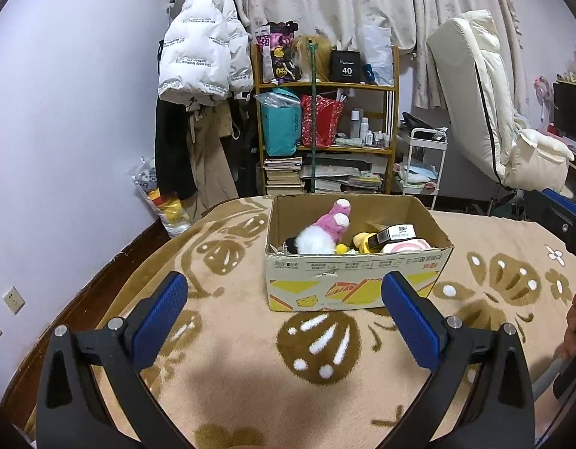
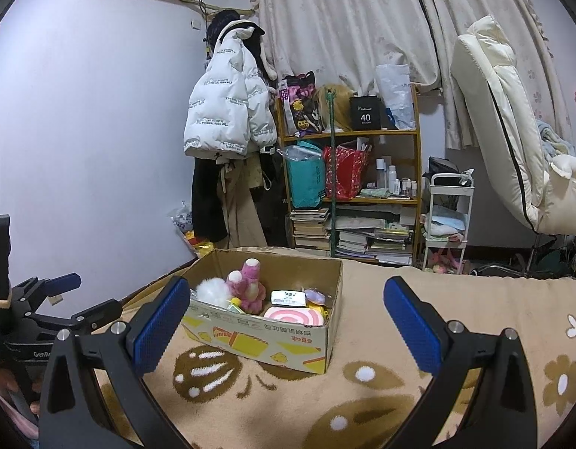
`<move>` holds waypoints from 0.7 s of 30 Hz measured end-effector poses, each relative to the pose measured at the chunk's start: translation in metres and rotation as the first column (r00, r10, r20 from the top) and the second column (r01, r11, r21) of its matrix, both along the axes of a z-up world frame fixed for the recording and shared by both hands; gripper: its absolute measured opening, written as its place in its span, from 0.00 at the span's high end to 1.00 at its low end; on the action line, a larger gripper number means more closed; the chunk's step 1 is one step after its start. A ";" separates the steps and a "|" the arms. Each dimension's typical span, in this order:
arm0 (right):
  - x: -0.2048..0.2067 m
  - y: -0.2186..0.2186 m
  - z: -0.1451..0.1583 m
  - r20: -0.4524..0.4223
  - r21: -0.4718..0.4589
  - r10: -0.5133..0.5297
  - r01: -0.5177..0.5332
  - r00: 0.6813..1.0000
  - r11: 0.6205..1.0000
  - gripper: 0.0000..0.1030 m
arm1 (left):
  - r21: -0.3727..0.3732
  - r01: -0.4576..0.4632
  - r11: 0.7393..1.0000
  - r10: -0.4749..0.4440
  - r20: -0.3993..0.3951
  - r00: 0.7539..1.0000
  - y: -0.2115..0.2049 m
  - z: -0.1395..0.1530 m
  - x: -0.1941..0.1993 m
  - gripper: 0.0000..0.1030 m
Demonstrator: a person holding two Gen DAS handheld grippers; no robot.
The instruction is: Organize soft objects
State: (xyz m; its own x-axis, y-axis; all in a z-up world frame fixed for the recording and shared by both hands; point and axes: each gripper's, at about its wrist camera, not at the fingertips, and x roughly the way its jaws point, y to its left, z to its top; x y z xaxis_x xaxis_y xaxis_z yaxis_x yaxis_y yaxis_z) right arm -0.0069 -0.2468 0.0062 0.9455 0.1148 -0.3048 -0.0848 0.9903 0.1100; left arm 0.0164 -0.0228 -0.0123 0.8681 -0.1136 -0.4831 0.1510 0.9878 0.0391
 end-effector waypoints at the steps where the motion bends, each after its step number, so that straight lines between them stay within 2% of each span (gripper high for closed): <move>1: -0.001 0.000 -0.001 0.000 -0.001 0.001 -0.001 1.000 1.000 0.00 | -0.001 -0.001 1.000 0.001 -0.001 1.000 0.000 0.000 0.000 0.01; 21: 0.000 0.003 -0.002 -0.002 0.001 -0.005 0.005 1.000 1.000 0.00 | 0.000 -0.013 1.000 0.013 0.001 1.000 0.001 0.000 0.000 0.01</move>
